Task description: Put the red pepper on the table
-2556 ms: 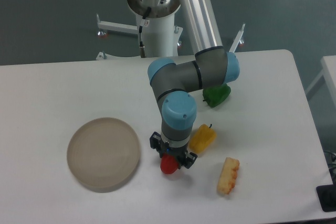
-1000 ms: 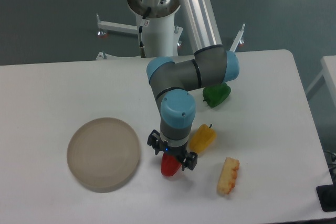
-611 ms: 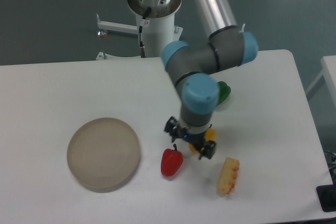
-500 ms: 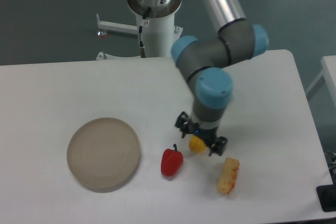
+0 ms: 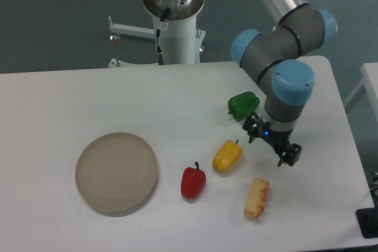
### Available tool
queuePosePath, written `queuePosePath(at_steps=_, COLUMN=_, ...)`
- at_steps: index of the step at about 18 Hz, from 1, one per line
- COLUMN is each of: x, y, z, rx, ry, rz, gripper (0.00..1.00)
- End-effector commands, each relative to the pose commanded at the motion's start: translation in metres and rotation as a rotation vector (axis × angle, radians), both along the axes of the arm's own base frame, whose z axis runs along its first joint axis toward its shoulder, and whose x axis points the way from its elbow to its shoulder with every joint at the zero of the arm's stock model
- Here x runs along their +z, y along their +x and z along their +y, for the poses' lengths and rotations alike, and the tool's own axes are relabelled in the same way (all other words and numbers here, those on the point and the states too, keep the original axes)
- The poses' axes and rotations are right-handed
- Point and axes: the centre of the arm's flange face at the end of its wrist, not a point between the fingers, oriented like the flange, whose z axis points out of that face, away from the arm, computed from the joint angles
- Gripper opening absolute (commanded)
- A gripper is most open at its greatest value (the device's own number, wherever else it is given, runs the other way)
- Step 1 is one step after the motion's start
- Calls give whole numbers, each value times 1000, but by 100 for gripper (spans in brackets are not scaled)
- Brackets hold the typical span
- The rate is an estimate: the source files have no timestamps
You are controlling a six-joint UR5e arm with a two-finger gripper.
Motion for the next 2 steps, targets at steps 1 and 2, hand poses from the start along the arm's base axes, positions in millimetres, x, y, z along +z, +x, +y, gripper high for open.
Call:
queuePosePath(at_steps=1, x=1, y=-1, z=-1, rx=2, ry=0, rz=0, gripper=100)
queuePosePath(at_steps=2, x=1, y=-1, z=-1, rx=2, ry=0, rz=0, gripper=100)
